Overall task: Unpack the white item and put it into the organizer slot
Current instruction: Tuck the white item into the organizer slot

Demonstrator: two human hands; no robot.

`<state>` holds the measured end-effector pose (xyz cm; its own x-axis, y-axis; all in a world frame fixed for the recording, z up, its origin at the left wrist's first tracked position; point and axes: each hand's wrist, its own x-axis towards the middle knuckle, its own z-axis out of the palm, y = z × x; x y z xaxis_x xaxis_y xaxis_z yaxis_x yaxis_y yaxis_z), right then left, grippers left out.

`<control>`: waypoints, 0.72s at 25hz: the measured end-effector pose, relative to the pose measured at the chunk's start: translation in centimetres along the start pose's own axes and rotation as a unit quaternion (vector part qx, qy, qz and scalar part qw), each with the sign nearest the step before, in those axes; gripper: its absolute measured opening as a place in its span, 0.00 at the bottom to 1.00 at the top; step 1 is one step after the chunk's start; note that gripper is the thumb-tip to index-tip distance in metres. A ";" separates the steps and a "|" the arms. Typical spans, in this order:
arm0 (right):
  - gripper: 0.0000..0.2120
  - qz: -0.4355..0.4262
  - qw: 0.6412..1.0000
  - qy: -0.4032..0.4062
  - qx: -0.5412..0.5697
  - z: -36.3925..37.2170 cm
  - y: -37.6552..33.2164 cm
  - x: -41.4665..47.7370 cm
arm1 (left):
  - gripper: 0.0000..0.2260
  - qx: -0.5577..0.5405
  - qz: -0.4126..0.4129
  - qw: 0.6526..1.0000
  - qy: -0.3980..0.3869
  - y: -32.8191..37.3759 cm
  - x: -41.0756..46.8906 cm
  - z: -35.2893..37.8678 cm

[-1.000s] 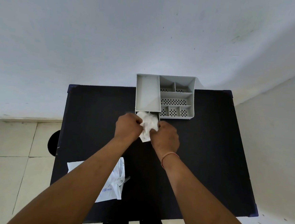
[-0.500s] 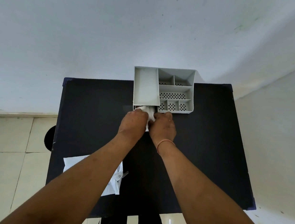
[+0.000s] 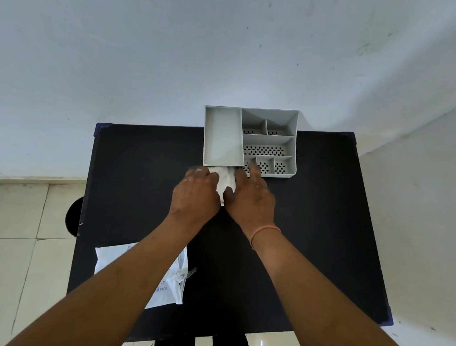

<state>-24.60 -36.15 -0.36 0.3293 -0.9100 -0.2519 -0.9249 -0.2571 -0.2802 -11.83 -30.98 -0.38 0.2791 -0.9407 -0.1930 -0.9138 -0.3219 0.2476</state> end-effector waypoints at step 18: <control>0.26 -0.034 0.994 -0.102 0.009 1.0 1.3 1.6 | 0.26 0.014 0.130 0.991 0.036 -2.6 -0.4 1.6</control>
<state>-25.08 -37.64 -2.05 0.4246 -0.8054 -0.4136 -0.8960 -0.3083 -0.3195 -10.08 -29.60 -2.46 0.0525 -0.9969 -0.0584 -0.9650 -0.0657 0.2539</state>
